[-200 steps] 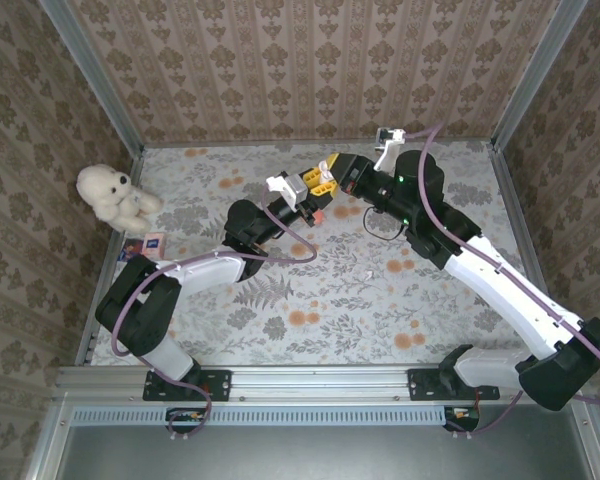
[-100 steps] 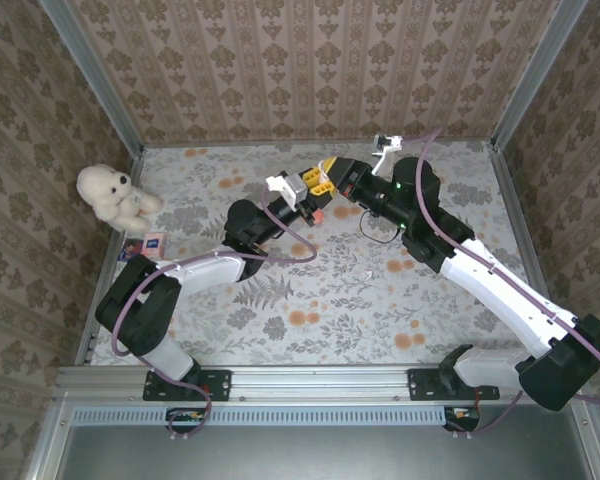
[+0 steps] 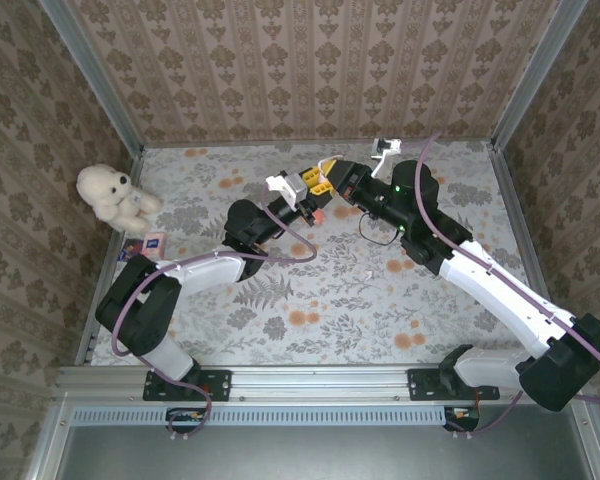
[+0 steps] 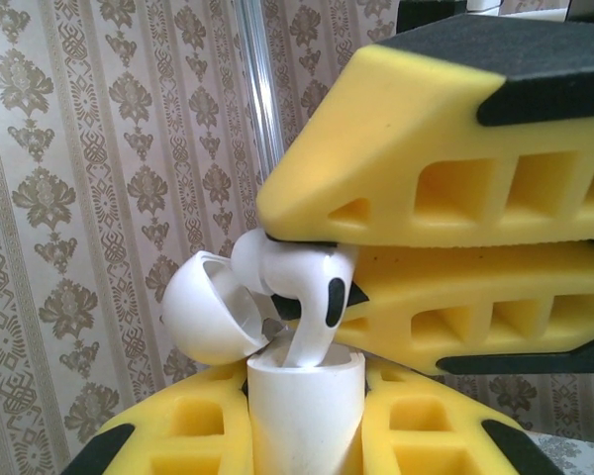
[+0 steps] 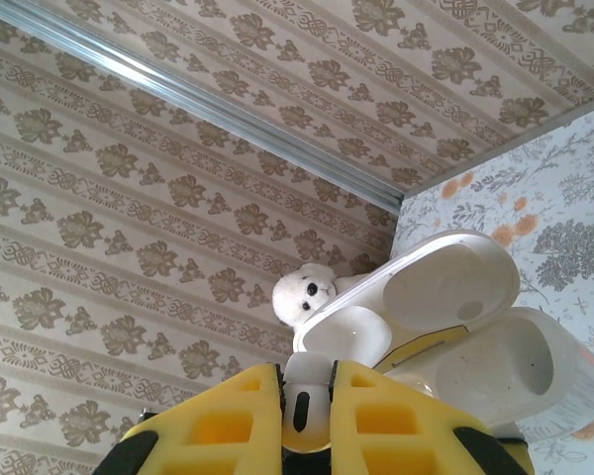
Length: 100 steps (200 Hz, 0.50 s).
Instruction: Insert wireless bluetooth earbuds into charging case
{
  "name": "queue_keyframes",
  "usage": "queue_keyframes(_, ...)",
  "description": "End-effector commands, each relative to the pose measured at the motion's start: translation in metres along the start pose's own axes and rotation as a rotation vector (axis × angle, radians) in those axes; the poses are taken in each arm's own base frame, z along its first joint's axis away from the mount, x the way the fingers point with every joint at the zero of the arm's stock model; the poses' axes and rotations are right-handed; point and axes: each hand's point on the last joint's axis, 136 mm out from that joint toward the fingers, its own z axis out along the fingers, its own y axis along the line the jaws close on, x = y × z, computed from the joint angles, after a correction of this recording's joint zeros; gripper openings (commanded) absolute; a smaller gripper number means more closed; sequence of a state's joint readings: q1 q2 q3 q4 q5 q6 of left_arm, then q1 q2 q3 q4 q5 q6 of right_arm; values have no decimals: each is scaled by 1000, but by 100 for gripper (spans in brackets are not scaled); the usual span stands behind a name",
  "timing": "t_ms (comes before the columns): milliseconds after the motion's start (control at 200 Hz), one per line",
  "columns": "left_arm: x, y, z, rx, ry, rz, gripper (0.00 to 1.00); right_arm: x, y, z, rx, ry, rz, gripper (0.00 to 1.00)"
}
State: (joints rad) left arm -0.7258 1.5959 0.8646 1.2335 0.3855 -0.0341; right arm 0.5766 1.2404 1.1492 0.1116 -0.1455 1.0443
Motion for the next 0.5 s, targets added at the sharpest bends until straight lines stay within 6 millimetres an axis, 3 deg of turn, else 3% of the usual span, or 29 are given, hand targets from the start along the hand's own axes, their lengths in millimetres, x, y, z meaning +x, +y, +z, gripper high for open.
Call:
queue_keyframes(0, -27, -1, 5, 12, -83, 21, 0, -1, -14, -4, 63, -14, 29, 14)
queue_keyframes(495, -15, -6, 0, 24, -55, -2, 0, -1, -57, -5, 319, -15, 64, 18)
